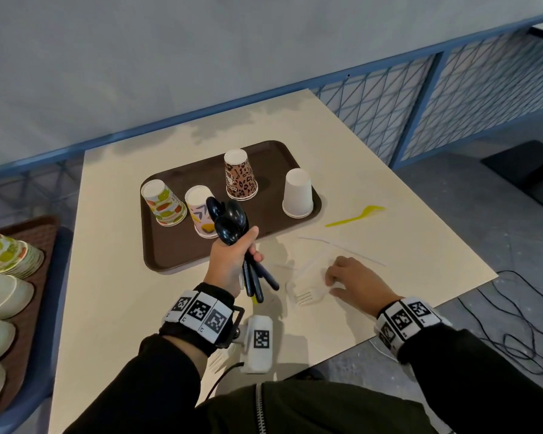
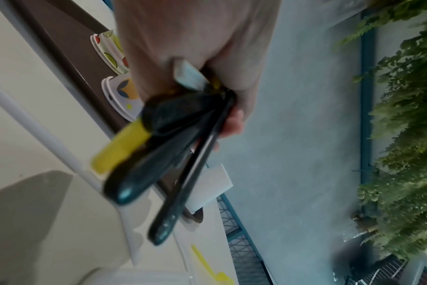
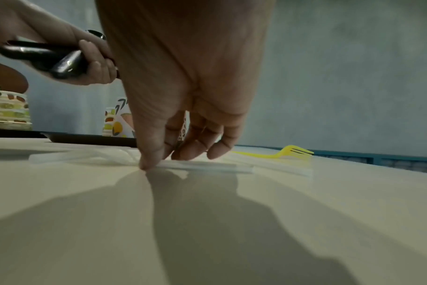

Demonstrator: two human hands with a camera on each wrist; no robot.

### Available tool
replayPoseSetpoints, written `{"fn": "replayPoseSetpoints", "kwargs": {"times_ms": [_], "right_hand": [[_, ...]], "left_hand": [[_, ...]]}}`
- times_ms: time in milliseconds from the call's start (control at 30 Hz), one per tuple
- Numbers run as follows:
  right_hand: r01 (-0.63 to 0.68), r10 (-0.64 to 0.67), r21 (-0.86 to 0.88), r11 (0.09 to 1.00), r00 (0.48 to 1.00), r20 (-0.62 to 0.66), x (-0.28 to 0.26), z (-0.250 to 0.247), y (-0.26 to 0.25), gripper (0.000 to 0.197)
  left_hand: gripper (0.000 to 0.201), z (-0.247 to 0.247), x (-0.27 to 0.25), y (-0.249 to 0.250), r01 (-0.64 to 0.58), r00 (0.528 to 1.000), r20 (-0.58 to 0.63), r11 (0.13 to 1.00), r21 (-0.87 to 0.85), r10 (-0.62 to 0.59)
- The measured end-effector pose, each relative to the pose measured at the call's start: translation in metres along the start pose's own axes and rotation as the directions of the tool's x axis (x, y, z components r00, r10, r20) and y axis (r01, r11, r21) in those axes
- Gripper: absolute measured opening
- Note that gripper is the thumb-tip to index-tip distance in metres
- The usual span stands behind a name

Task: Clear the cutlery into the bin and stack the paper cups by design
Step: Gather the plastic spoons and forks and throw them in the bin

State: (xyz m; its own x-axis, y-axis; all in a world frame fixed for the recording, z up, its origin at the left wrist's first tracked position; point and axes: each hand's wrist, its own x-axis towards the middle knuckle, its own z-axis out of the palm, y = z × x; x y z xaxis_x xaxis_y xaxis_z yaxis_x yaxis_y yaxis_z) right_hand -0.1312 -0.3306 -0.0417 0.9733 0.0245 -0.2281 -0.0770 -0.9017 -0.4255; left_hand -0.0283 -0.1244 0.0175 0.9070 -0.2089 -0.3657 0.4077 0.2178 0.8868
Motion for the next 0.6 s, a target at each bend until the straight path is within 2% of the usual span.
{"fn": "replayPoseSetpoints", "kwargs": {"times_ms": [67,133,233,300,367,433,533,600], "right_hand": [[0.015,-0.015,-0.031,0.999,1.000,-0.004,0.002,-0.001,0.000,0.017],[-0.005,0.006,0.019,1.000,0.999,-0.033,0.004,-0.007,0.000,0.017],[-0.090,0.122,0.182,0.979,0.977,-0.177,0.013,-0.019,0.002,0.017],[-0.172,0.211,0.169,0.971,0.945,-0.250,0.022,-0.022,0.005,0.025],[-0.279,0.292,0.090,0.956,0.933,-0.208,0.029,-0.023,0.010,0.039],[-0.316,0.314,0.013,0.949,0.938,-0.144,0.034,-0.021,0.014,0.044],[-0.282,0.274,-0.080,0.956,0.957,-0.092,0.038,-0.018,0.016,0.029],[-0.262,0.252,-0.077,0.962,0.960,-0.124,0.037,-0.020,0.017,0.025]], "left_hand": [[0.029,-0.002,-0.001,-0.001,0.006,1.000,-0.011,1.000,0.010,-0.006],[0.029,-0.004,-0.002,-0.001,0.007,1.000,-0.015,1.000,0.018,-0.007],[0.026,-0.008,-0.002,0.002,0.014,0.999,-0.029,1.000,0.022,-0.013],[0.023,-0.011,-0.001,0.003,0.022,0.999,-0.045,0.999,0.025,-0.020],[0.022,-0.014,-0.002,0.003,0.026,0.998,-0.058,0.999,0.029,-0.024],[0.022,-0.017,-0.004,0.004,0.026,0.998,-0.065,0.999,0.040,-0.024],[0.019,-0.022,-0.006,0.006,0.022,0.997,-0.079,0.998,0.052,-0.018],[0.018,-0.026,-0.007,0.007,0.019,0.996,-0.086,0.998,0.053,-0.014]]}}
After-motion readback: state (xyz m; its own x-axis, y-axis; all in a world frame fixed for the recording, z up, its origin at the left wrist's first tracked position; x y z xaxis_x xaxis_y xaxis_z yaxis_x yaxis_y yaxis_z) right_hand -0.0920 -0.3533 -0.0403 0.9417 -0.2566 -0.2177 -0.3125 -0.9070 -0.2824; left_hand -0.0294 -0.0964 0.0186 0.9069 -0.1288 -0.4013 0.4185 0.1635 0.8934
